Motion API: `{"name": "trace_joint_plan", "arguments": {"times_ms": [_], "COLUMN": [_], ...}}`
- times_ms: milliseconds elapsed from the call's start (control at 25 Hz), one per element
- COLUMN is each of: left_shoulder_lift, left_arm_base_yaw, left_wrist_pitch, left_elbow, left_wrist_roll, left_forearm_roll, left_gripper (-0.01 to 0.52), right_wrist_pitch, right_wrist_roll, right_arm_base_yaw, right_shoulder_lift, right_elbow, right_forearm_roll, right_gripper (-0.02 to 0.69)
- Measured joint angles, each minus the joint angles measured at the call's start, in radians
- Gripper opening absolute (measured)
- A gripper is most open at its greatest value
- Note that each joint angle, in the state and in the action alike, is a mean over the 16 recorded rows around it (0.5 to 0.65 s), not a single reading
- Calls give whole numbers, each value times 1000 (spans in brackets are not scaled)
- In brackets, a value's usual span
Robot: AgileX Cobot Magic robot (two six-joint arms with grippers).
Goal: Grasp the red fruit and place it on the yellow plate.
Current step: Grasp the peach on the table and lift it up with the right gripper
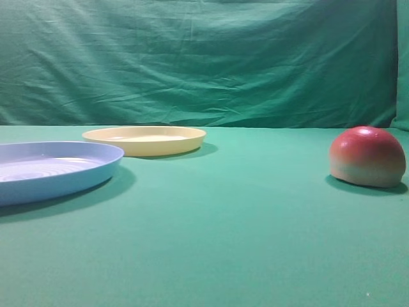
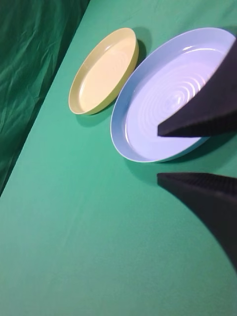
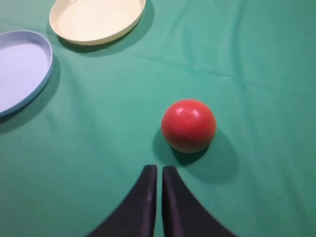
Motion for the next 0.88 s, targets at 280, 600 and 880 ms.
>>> {"name": "trace_joint_plan", "arguments": {"times_ms": [280,600,880], "left_shoulder_lift": [0,0,0], "left_arm_base_yaw": [0,0,0], "left_wrist_pitch": [0,0,0], "left_elbow": [0,0,0], "left_wrist_roll": [0,0,0], "left_forearm_roll": [0,0,0], "left_gripper": [157,157,157], "right_wrist_pitch": [-19,-32,-49], "right_wrist_roll": [55,236,361], "right_arm_base_yaw": [109,245,277], "right_shoulder_lift": [254,486,610], "right_elbow": [-139,-265,-309], "right_forearm_roll": [-123,-345,-457], "right_gripper": [0,97,373]}}
